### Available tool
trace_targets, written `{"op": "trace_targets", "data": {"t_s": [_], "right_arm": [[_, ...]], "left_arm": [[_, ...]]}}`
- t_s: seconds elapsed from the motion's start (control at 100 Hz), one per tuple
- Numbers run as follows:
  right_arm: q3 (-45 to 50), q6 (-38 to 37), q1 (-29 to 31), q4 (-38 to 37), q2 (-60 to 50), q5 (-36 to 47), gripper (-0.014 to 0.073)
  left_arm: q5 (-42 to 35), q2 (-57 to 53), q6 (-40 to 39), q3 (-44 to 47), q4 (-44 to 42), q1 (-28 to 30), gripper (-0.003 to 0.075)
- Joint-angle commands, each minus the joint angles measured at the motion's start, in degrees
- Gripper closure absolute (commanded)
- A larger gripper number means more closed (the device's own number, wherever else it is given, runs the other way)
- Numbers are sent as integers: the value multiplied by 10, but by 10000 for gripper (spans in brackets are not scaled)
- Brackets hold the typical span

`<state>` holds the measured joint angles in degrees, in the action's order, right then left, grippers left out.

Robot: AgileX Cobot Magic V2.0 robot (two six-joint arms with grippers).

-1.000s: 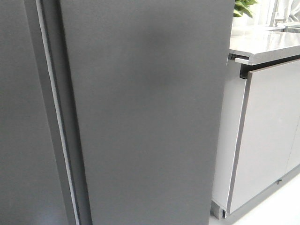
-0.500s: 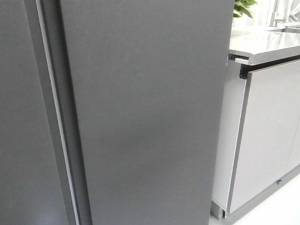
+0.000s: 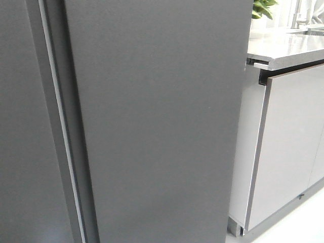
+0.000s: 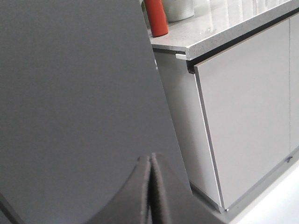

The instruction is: Close fridge door

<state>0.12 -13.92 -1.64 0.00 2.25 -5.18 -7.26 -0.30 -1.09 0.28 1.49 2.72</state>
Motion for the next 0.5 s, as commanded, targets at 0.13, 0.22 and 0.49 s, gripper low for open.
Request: {"op": "trace_targets", "data": {"t_s": [0.13,0.22,0.49], "right_arm": [[20,4,3,-10,-40,60,639],[20,10,3,-20,-40,62,639],[20,13,3,-70,-40,63,639]], "left_arm": [[-43,-6,-2,20,2,-3,740],[-43,-6,-2,20,2,-3,740],[-43,-6,-2,20,2,-3,740]]}}
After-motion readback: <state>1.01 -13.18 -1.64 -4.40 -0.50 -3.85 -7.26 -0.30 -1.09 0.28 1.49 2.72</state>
